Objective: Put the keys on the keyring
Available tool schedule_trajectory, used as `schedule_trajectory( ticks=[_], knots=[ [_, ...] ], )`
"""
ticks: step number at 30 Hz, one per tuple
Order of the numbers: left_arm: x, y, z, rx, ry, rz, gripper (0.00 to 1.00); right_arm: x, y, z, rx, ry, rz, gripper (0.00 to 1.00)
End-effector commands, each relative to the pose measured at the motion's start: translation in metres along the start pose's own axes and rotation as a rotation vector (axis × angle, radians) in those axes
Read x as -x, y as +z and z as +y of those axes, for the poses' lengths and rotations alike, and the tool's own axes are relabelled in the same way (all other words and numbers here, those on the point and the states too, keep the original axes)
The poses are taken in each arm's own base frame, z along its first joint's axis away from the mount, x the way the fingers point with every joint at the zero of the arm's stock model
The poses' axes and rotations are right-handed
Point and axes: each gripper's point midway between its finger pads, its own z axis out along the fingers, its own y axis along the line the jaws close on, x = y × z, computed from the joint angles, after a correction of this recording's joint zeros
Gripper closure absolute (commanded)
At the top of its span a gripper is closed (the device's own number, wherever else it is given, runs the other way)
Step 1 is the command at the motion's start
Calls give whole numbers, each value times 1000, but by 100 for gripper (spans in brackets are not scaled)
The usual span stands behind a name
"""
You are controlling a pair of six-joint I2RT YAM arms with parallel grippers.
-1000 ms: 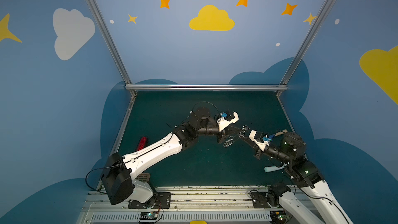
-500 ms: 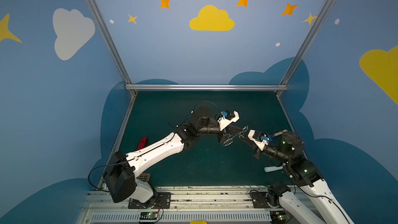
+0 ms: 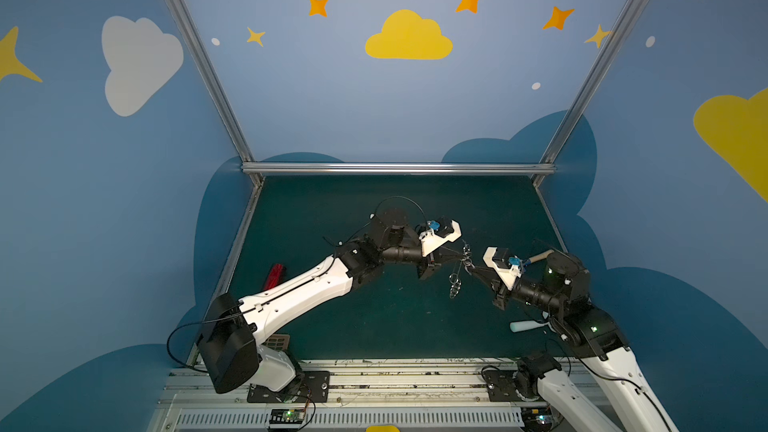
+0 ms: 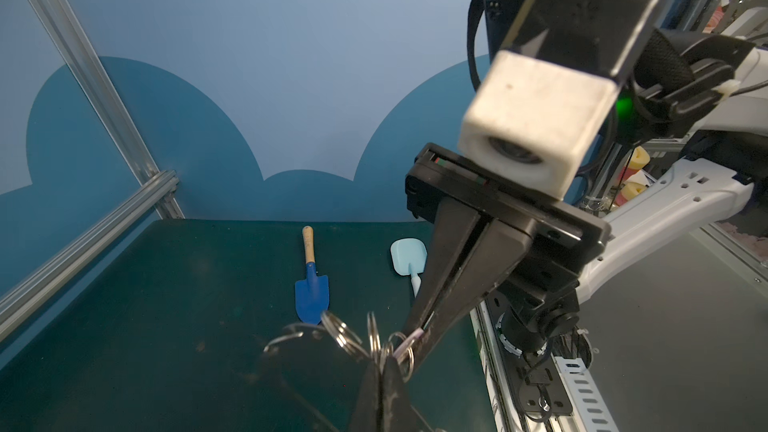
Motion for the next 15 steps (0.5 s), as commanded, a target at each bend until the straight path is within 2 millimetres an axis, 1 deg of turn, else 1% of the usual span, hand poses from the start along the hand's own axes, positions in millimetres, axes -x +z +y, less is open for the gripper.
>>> schedule_trajectory(
  ticks=[1,5,15],
  knots=[
    [25,-17,5,42,63,-50,96,0,-5,5,34,52,17,100],
    [21,-16,5,35,61,-37,96,5,-5,6,65,66,7,100],
    [18,-12,4,21,64,-25,96,10,-2,7,119,78,30,100]
  ],
)
